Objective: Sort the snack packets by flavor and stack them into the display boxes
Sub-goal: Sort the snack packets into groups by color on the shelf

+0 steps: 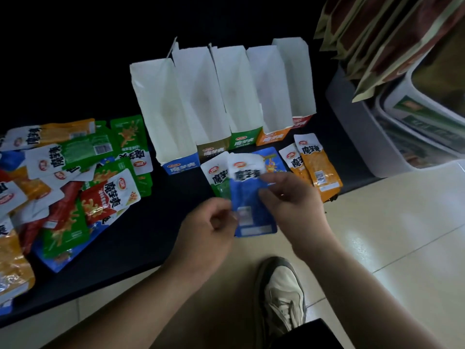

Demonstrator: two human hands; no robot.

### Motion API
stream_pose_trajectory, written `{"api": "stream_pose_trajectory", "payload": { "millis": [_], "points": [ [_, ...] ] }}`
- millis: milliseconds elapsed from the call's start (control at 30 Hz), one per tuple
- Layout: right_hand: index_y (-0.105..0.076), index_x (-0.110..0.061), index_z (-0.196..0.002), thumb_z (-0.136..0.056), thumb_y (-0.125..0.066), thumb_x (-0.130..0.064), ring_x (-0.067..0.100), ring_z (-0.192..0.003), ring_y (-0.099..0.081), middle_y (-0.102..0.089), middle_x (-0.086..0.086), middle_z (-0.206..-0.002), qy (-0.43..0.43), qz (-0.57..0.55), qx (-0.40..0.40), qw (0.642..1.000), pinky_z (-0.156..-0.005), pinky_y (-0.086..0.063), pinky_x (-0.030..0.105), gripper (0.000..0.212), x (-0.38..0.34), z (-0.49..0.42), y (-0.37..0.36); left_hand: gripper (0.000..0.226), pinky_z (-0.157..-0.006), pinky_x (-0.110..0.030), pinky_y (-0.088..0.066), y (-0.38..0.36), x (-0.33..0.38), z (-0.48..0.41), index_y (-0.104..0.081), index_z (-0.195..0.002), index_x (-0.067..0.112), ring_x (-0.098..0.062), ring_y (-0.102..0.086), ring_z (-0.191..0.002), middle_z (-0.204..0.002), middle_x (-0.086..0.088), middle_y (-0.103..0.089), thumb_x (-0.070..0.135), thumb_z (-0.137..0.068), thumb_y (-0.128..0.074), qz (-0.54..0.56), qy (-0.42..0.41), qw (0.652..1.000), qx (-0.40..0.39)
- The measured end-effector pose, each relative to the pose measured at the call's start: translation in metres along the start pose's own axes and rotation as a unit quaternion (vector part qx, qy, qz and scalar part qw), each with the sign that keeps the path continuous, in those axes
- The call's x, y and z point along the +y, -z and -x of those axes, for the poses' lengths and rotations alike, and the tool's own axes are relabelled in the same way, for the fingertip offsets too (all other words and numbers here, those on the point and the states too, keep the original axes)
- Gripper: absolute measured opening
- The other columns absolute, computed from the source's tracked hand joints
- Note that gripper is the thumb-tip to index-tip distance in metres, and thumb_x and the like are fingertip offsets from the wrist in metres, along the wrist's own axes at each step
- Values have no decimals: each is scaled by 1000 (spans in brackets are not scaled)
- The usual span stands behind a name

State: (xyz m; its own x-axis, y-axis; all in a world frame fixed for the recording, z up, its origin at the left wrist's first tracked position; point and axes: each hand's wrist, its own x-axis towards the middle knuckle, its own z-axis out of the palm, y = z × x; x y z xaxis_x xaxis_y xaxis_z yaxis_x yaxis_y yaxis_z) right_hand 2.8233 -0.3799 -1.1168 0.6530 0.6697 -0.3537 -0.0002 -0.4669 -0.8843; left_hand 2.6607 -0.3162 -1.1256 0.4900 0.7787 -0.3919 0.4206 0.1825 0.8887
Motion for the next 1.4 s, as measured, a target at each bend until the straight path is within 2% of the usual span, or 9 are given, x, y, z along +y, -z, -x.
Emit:
{"api": "stream_pose_trajectory", "payload": {
  "millis": [133,267,467,600,733,900,967,1233,1400],
  "points": [
    [-72,-22,-112,-98,-67,-11,-3,-88,-70,-71,-19,-93,46,89,97,990,-66,-57,13,19,6,-20,37,49,-110,-49,-44,-5,-10,-23,-62,-137,26,-29,-40,-143,-154,-4,-45,29,-90,-74,-369,-221,903,-7],
    [-72,-22,-119,-99,-61,-11,9,-92,-63,-69,-10,-103,88,238,110,961,-61,-47,16,25,20,-38,47,71,-127,-60,-7,-30,-3,-41,-11,-160,48,-33,22,-156,-171,-1,19,57,-100,-49,-509,-122,844,-117],
    [-76,-18,-113,-93,-69,-18,30,-110,-63,-68,3,-121,191,348,117,910,-83,-54,42,22,44,-44,36,70,-126,-55,0,-44,-14,-39,-1,-160,48,-35,36,-151,-168,1,30,58,-103,-41,-552,-108,815,-141],
    [-78,-16,-107,-93,-70,-17,24,-107,-65,-70,1,-114,248,288,114,918,-83,-55,36,16,44,-29,31,68,-126,-53,-8,-38,-15,-34,-10,-161,47,-31,24,-156,-171,0,22,57,-102,-44,-490,-136,853,-117],
    [-76,-17,-107,-96,-65,-21,18,-99,-67,-73,-4,-105,266,269,63,924,-73,-59,39,16,36,-12,13,62,-117,-54,-32,-4,-25,-7,-39,-154,32,-28,-18,-156,-169,-1,-20,55,-96,-48,-391,-191,898,-65],
    [-78,-17,-103,-92,-64,-22,11,-92,-71,-76,-7,-100,281,204,-53,936,-79,-57,34,18,10,16,-41,51,-110,-19,-37,61,-39,34,-43,-152,41,8,-33,-140,-156,30,-30,46,-102,-54,-297,-121,945,-63],
    [-77,-18,-108,-92,-66,-23,4,-90,-70,-76,-9,-98,270,186,-108,939,-80,-57,31,20,1,23,-67,48,-104,-14,-41,87,-48,45,-46,-149,43,12,-40,-133,-146,34,-38,43,-102,-56,-286,-114,950,-54],
    [-64,-20,-135,-90,-68,-29,26,-128,-58,-60,0,-140,342,288,-207,870,-102,-54,47,47,-13,34,-185,47,-100,-31,-54,156,-109,65,-56,-143,35,2,-55,-125,-135,16,-59,30,-98,-66,-182,-42,969,162],
    [-67,-16,-130,-86,-75,-28,41,-117,-55,-59,11,-134,400,388,-105,824,-86,-58,51,47,-32,19,-229,38,-72,-21,-50,187,-115,68,-61,-137,31,0,-60,-91,-113,14,-64,26,-99,-62,-144,-68,965,211]
  ]
}}
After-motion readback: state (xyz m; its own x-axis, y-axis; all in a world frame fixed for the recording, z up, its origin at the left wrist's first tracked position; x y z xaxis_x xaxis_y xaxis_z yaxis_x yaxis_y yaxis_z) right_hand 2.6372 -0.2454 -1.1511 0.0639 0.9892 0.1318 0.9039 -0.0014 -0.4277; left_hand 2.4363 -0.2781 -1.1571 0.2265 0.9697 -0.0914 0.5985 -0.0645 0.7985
